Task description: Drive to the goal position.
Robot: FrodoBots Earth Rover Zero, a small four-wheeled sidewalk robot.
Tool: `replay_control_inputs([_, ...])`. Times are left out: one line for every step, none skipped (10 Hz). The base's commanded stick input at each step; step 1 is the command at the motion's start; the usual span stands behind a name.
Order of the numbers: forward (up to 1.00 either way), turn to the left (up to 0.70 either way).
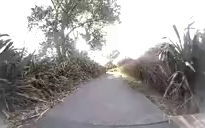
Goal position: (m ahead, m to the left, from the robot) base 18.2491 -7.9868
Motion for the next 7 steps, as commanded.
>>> replay_control_inputs([0.5,0.01])
replay_control_inputs([0.5,0.01])
replay_control_inputs([0.5,0.01])
replay_control_inputs([0.5,0.01])
replay_control_inputs([0.5,0.01])
replay_control_inputs([0.5,0.01])
replay_control_inputs([0.5,0.01])
